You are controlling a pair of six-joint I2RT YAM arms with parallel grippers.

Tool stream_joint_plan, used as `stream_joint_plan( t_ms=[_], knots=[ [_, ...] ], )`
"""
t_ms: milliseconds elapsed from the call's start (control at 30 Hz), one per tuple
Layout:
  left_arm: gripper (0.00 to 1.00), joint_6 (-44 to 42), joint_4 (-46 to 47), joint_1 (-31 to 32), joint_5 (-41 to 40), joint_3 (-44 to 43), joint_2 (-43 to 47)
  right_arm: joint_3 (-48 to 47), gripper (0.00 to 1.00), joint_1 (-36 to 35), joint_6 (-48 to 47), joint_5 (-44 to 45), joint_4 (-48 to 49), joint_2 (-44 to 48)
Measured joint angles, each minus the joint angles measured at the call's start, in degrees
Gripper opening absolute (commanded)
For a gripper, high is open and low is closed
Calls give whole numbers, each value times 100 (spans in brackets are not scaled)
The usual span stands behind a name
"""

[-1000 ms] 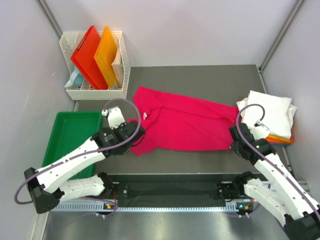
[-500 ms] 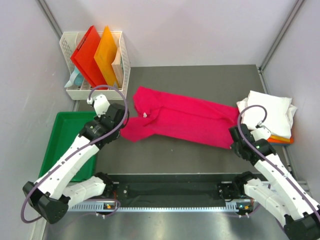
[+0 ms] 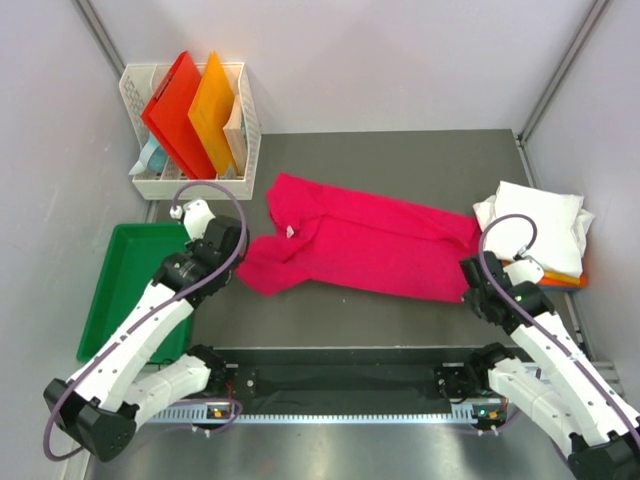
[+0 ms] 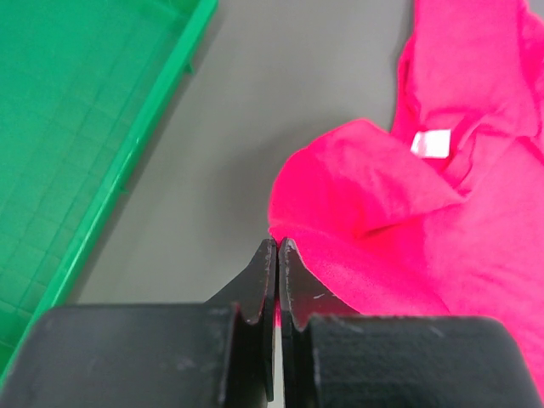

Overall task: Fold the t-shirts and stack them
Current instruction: Fold the other side of the tshirt into a rectangle

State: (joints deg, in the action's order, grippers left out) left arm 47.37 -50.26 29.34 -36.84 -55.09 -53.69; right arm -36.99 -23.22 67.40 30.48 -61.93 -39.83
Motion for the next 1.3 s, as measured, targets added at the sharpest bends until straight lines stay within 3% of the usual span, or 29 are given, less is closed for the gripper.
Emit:
stream_joint_plan(
  t_ms=[300, 600, 1000, 1300],
  knots=[
    [0, 35, 4, 0, 118, 188, -52, 22, 0, 0, -31, -9, 42, -326],
    [0, -306, 715, -103, -74, -149, -1139, 20, 0, 212, -293, 26, 651, -1141],
    [0, -848, 1823, -262, -164, -745, -2529, -13, 0, 1368, -1213, -79, 1749, -1996],
    [0, -1163, 2258, -291, -216, -1298, -3348, -339, 0, 1488, -1541, -101, 2234, -2782]
  ],
)
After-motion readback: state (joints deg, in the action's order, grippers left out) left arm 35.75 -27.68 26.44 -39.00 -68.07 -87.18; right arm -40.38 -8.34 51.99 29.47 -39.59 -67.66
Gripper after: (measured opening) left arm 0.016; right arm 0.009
